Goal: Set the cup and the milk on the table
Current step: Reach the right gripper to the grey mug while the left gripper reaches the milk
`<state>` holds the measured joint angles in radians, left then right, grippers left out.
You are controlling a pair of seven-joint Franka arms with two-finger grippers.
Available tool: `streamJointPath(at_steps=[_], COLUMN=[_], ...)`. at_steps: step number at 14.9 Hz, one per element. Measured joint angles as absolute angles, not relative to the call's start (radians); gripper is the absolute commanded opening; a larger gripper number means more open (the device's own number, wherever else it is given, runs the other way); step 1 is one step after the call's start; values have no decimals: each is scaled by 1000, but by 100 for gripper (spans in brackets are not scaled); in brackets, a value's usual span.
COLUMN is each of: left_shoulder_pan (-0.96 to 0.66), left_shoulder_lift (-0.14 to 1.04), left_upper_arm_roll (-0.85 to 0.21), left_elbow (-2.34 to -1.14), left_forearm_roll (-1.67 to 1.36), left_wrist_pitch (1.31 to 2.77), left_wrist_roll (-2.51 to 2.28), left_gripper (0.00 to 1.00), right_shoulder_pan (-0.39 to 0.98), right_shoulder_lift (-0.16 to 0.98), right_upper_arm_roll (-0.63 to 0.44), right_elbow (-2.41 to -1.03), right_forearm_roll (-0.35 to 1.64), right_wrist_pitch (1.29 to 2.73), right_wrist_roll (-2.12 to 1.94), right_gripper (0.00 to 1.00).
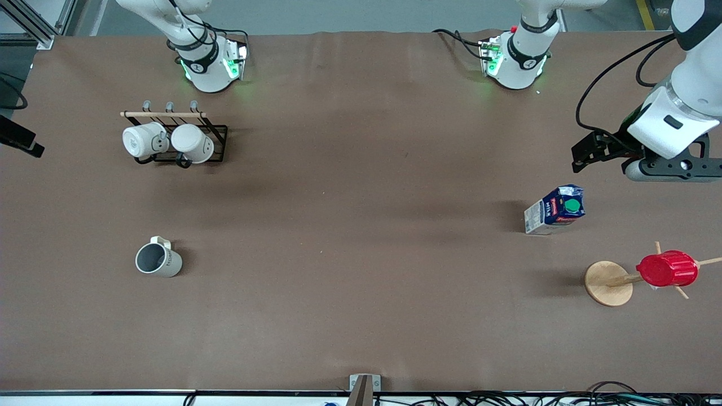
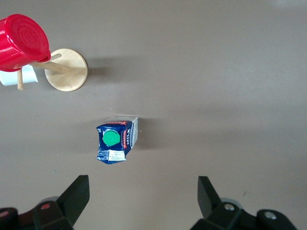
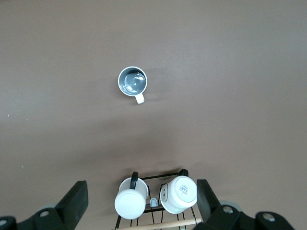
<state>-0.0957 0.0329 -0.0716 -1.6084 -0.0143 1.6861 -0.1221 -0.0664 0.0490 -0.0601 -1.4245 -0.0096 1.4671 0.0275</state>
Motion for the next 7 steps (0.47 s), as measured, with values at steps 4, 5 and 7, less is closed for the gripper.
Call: streamJointPath(at_steps=[4, 5, 7], left_shoulder_pan=[-95, -93, -88], left_shoulder_lift=[65, 83, 123], left_upper_arm_roll=[-71, -70, -67], left_elbow=[-1611, -1612, -1614], left_forearm_roll=[-14, -14, -1], left_wrist_pitch=[1729, 1746, 1782], left_wrist_roll=[-122, -122, -122], left_gripper=[99, 99, 99], right_shoulder_pan=[-54, -50, -45], right_shoulder_lift=[62, 79, 131], right_upper_arm_roll=[-57, -55, -54], right_elbow=[-1450, -1470, -1530], right_forearm_roll=[-7, -7, -7], right_wrist_pitch=[1514, 1555, 1676], right_wrist_roll=[22, 20, -13], right_gripper=[100, 100, 100])
